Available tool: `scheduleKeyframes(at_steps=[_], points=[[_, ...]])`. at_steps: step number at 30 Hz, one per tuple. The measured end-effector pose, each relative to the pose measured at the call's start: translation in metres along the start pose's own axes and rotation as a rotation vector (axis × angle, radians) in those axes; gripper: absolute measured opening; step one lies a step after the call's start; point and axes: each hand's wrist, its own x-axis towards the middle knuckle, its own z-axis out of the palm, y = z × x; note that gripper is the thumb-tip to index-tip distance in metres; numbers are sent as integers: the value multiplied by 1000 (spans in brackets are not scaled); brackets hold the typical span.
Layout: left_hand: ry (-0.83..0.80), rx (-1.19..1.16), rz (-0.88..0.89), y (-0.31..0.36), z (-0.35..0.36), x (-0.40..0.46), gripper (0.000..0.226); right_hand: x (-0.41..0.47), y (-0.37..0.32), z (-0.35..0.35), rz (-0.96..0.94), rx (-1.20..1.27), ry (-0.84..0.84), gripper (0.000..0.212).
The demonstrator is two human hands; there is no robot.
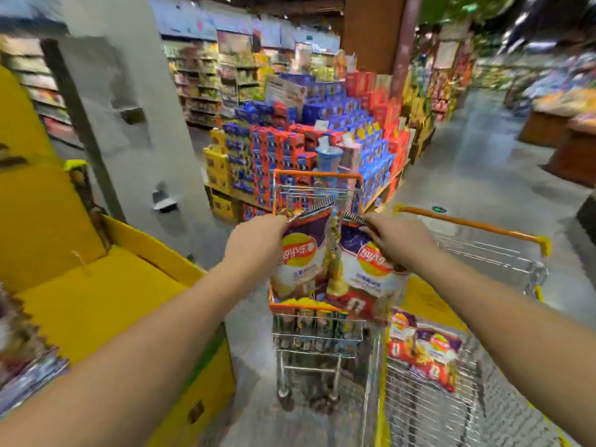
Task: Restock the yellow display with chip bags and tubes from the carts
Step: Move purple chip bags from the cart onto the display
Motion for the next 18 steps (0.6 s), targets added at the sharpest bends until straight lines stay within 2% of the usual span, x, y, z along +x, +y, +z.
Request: scheduleKeyframes(at_steps=[4,10,18], points=[[36,82,-154,-78,-31,-31,8,50,-76,5,-189,70,77,36],[-25,104,-512,-191,-68,-88,18,122,-214,9,-489,203,151,37],[-62,75,-764,-314,-95,-119,17,224,-361,18,-778,368,228,39]])
